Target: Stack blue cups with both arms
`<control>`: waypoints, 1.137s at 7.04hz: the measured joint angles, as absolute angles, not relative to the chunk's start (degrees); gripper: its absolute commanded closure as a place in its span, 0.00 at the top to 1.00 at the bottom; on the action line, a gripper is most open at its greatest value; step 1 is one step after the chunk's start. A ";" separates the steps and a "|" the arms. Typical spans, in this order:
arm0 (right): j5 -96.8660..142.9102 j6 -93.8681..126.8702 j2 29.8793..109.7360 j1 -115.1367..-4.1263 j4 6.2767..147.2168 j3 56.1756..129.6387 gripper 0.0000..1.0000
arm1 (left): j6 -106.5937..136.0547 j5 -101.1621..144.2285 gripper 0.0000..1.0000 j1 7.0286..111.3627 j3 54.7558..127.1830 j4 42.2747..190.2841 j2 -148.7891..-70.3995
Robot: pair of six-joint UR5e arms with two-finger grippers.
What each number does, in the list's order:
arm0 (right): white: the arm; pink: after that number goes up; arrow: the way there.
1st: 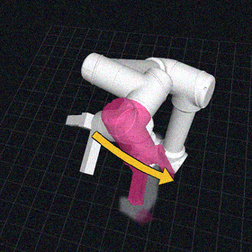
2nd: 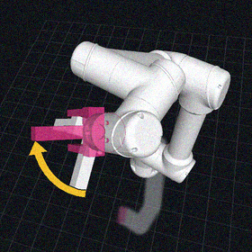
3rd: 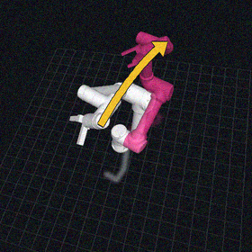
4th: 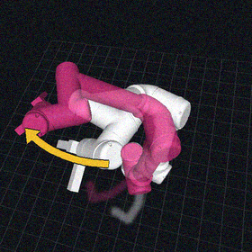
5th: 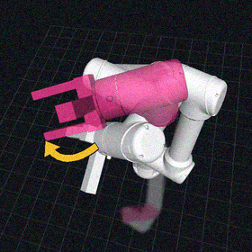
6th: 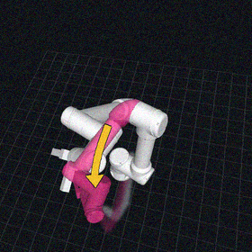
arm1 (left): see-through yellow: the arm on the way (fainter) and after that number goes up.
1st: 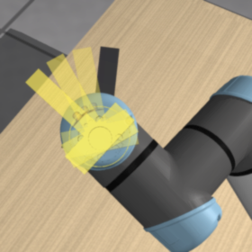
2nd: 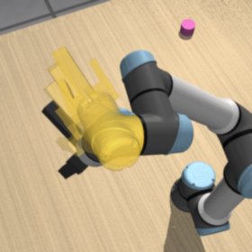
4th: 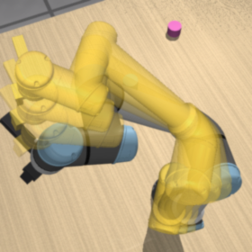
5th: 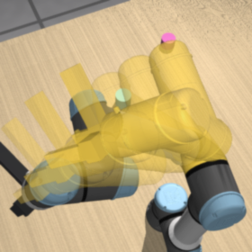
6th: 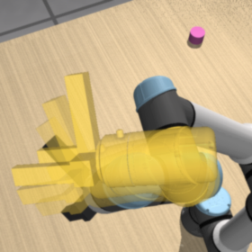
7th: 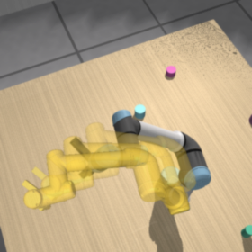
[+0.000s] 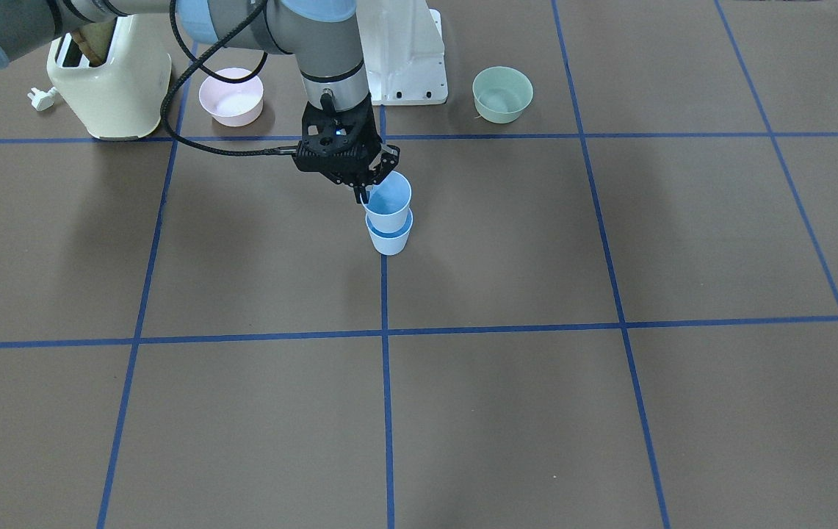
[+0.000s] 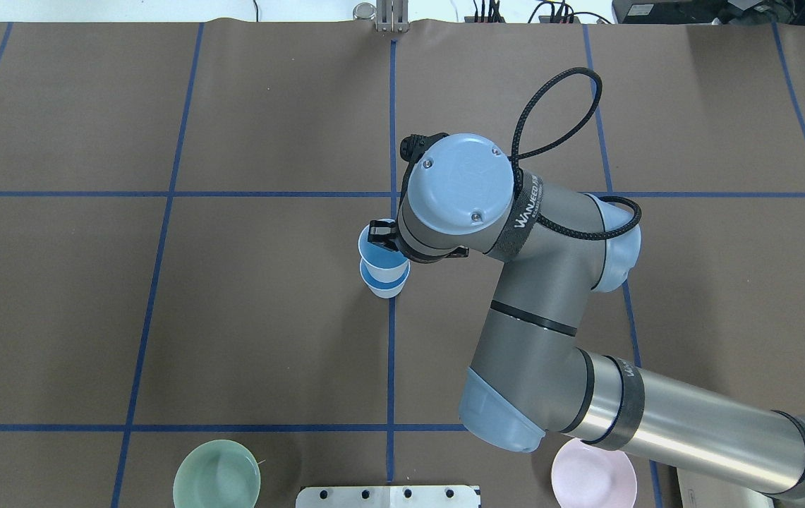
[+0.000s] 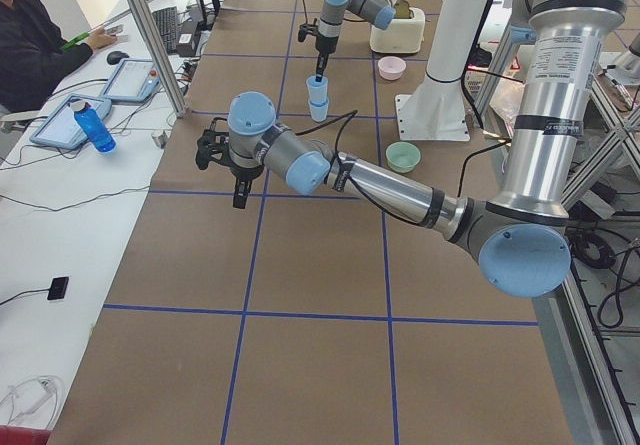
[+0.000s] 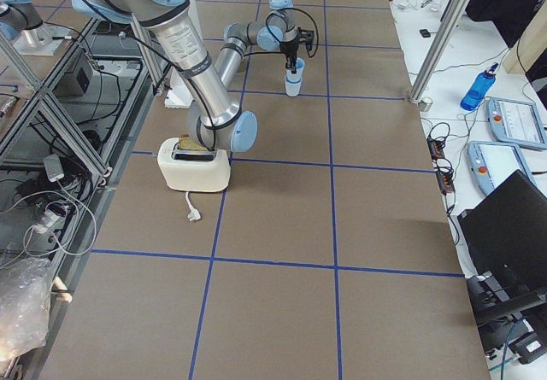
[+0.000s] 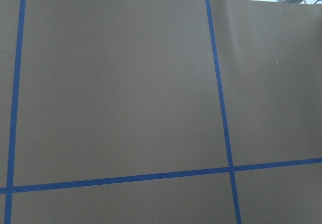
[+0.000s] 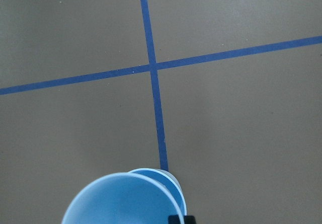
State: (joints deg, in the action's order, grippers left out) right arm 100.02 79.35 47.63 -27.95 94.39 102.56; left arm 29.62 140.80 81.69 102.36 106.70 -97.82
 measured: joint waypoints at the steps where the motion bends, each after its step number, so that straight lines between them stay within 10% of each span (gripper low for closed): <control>1: 100.00 79.25 47.63 -27.95 94.39 102.52 0.99 | 29.62 140.80 0.98 81.66 102.38 106.70 -97.82; 8: 101.60 67.59 49.65 -34.78 94.34 103.63 1.00 | 28.59 140.74 0.98 81.70 101.80 106.70 -97.53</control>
